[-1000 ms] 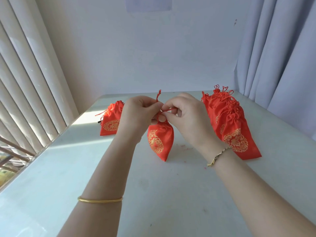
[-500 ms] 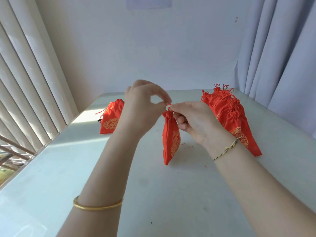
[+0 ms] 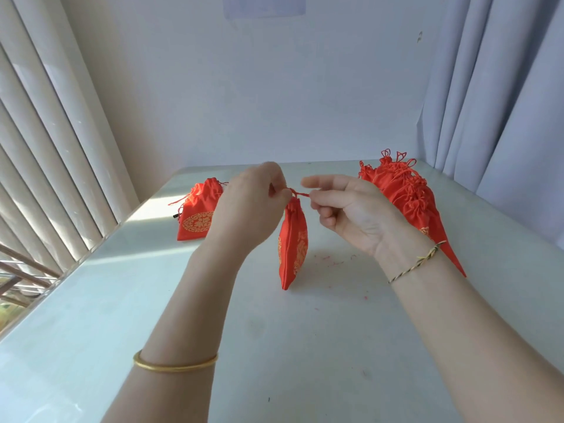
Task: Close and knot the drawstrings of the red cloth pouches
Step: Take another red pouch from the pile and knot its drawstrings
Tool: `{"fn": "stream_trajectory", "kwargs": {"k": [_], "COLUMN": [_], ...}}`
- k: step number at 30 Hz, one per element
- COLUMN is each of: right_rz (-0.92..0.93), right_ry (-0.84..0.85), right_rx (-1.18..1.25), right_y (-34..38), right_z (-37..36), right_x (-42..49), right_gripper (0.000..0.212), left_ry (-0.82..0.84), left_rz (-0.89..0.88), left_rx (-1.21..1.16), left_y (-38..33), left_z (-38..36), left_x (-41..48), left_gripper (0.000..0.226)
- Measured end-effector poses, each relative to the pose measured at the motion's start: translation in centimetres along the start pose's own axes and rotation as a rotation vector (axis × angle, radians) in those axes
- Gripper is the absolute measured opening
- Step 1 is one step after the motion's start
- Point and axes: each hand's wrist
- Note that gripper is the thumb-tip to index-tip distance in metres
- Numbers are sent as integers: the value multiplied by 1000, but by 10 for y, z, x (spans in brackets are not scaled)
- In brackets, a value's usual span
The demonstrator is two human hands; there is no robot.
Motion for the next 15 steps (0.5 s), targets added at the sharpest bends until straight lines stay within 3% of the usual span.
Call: {"fn": "stream_trajectory", "kwargs": {"k": [4, 8, 10, 12, 15], "right_rz": [107, 124, 8, -47, 58], "right_ry": [-151, -195, -110, -108, -230], "right_rx": [-199, -335, -335, -521, -735], "right_y": [-3, -7, -10, -13, -9], "right_z": [11, 6, 6, 10, 26], "right_x": [0, -3, -13, -30, -61], "right_gripper": [28, 14, 34, 59, 52], "left_ry": [156, 107, 110, 149, 215], "left_rz": [108, 126, 138, 142, 164], "left_rx": [-434, -662, -794, -843, -871], "left_y": [-3, -15, -23, -33, -48], "left_z": [4, -3, -6, -15, -40], "left_x": [-2, -6, -7, -9, -15], "left_gripper": [19, 19, 21, 24, 24]}}
Point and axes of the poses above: each hand's wrist, its own x-axis towards the middle knuckle, its own z-axis out of the back of the hand, y = z × x, and after that the axes turned 12 degrees about y, right-handed
